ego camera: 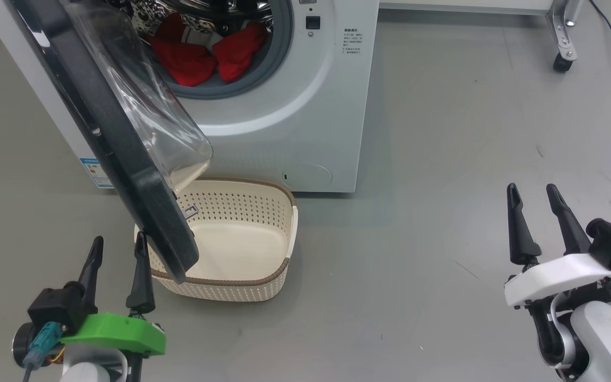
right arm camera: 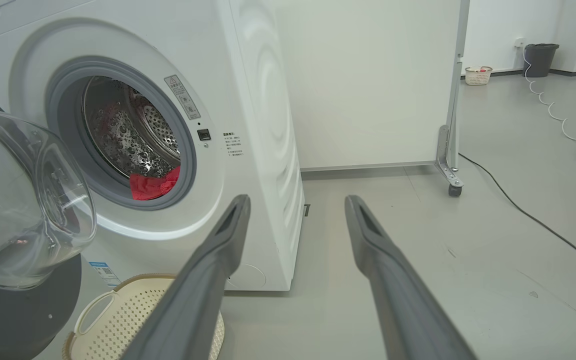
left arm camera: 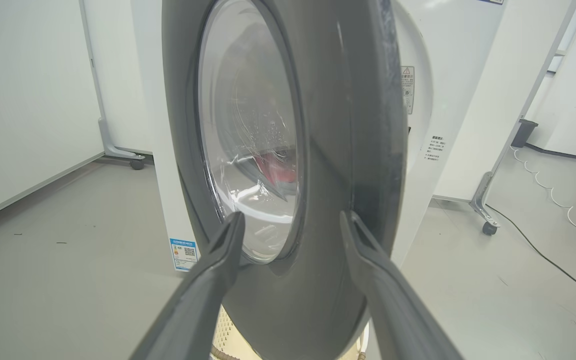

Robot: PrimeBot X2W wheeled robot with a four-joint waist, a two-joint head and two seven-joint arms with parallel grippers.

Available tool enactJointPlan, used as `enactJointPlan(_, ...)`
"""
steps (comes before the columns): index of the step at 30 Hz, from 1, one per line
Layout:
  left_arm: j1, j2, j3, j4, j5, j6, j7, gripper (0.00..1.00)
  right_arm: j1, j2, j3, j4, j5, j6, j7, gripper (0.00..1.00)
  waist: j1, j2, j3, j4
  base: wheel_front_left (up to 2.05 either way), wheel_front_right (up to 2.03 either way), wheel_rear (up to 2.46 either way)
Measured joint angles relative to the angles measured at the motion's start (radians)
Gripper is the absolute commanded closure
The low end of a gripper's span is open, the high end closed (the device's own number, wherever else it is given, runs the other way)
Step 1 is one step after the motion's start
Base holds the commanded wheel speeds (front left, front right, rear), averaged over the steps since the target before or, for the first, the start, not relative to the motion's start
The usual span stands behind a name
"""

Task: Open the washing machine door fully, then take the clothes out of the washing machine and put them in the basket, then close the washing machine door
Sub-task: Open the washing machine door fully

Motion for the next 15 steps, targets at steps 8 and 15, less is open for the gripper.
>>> enactJointPlan(8,0.01,0.0,0.002,0.0,0.007,-0.007,0.0,0.0,0.099,0.03,-0.039,-0.05,-0.078,-0.001,0.0,0.0,0.0,0.0,-0.004,-0.003,0.0,0.0,0.0)
enactJointPlan(15,0.011,0.0,0.005,0.0,0.009,-0.007,0.0,0.0,0.142,0.062,-0.074,-0.092,-0.116,-0.001,0.0,0.0,0.0,0.0,0.002,-0.005,0.0,0.0,0.0)
